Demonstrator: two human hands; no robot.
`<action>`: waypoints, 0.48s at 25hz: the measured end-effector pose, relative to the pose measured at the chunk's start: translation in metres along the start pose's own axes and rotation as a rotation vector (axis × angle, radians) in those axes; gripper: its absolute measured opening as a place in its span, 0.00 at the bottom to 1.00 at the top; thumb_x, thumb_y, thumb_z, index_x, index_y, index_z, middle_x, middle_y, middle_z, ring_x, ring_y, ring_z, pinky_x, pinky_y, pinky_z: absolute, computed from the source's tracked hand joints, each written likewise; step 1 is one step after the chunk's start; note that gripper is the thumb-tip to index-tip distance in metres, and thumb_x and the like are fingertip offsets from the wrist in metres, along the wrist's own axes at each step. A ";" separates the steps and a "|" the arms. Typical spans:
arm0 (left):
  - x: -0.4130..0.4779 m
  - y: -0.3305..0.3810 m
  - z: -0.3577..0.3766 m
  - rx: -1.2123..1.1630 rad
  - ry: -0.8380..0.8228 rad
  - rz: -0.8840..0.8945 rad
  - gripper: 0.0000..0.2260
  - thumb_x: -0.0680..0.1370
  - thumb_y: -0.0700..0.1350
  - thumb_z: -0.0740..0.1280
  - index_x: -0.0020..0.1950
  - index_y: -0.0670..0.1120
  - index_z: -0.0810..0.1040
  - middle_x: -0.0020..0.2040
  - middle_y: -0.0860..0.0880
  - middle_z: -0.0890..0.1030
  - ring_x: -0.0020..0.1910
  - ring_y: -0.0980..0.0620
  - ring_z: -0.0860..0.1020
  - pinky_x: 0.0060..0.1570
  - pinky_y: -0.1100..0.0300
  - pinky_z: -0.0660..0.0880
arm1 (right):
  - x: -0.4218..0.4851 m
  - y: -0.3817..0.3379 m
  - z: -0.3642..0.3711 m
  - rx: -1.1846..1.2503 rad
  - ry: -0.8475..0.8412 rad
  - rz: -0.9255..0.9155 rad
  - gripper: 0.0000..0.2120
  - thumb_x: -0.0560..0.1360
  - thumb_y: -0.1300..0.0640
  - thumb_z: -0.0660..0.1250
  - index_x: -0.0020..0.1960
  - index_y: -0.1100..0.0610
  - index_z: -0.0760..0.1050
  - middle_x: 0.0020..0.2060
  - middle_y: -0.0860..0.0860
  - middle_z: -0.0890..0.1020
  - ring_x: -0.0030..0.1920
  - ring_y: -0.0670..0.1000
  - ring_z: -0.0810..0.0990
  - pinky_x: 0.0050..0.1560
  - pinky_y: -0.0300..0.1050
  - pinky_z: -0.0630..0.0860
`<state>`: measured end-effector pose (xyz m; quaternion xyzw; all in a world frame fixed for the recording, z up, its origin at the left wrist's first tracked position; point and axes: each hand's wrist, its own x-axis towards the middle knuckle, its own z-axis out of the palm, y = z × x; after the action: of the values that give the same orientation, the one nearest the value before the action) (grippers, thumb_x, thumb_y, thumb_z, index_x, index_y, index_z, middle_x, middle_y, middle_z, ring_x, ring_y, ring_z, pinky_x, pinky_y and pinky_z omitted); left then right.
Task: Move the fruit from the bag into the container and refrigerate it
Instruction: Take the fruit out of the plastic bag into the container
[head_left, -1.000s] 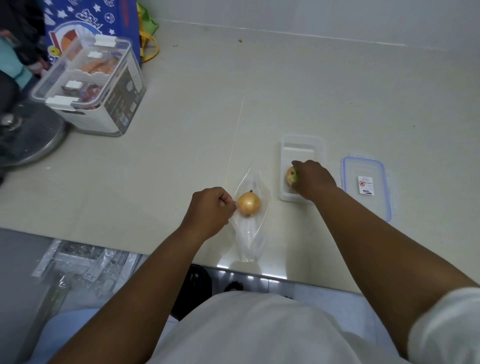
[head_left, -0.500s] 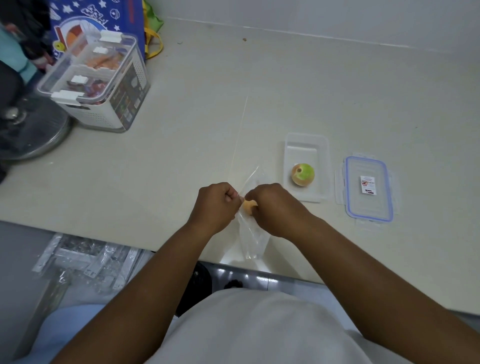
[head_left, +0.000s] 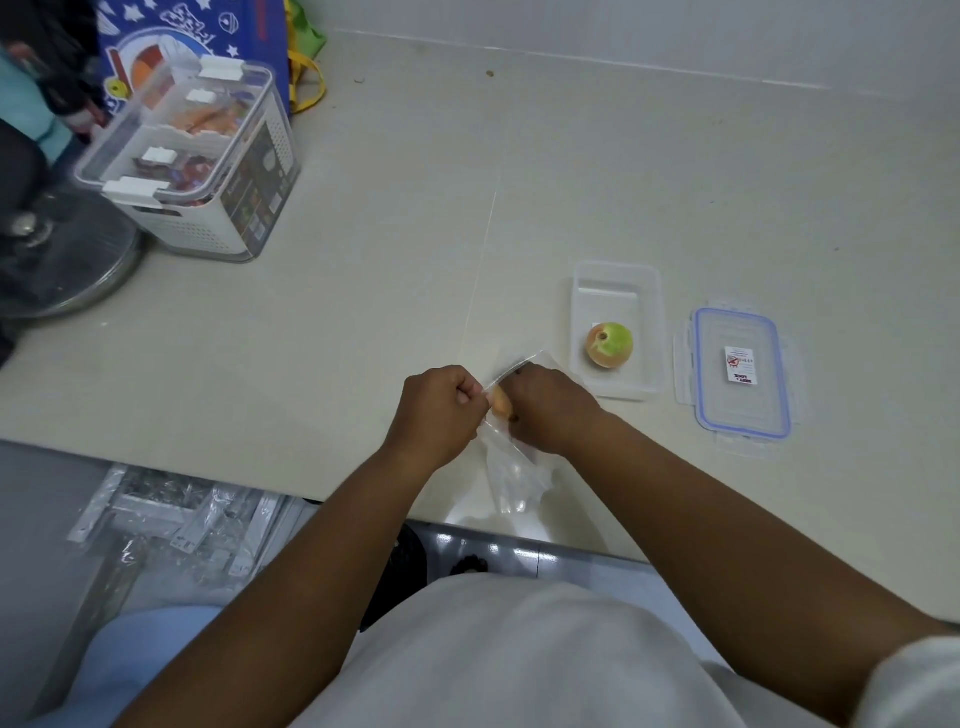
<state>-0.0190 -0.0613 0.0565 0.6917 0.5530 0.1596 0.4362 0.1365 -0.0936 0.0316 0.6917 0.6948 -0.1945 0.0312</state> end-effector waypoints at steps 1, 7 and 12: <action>0.001 0.001 0.000 0.001 0.005 0.000 0.06 0.74 0.43 0.70 0.37 0.44 0.80 0.32 0.48 0.83 0.26 0.55 0.81 0.34 0.63 0.77 | -0.007 -0.002 -0.007 0.033 0.029 -0.039 0.15 0.70 0.62 0.66 0.57 0.58 0.73 0.55 0.56 0.76 0.48 0.60 0.80 0.42 0.48 0.77; 0.005 0.005 -0.002 -0.032 0.015 -0.032 0.08 0.74 0.43 0.70 0.36 0.43 0.79 0.29 0.51 0.82 0.22 0.60 0.78 0.29 0.69 0.73 | -0.066 0.027 -0.057 0.556 0.424 -0.032 0.31 0.65 0.55 0.78 0.66 0.52 0.73 0.55 0.50 0.79 0.48 0.50 0.79 0.50 0.45 0.78; 0.001 0.009 0.005 -0.048 0.005 -0.034 0.08 0.74 0.42 0.70 0.35 0.43 0.79 0.28 0.51 0.81 0.22 0.59 0.77 0.30 0.66 0.74 | -0.034 0.093 -0.073 0.749 0.604 0.456 0.24 0.66 0.51 0.77 0.59 0.50 0.74 0.51 0.47 0.81 0.47 0.50 0.79 0.47 0.40 0.73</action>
<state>-0.0098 -0.0628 0.0607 0.6713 0.5618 0.1671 0.4536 0.2445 -0.1060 0.0882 0.8143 0.3878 -0.2096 -0.3777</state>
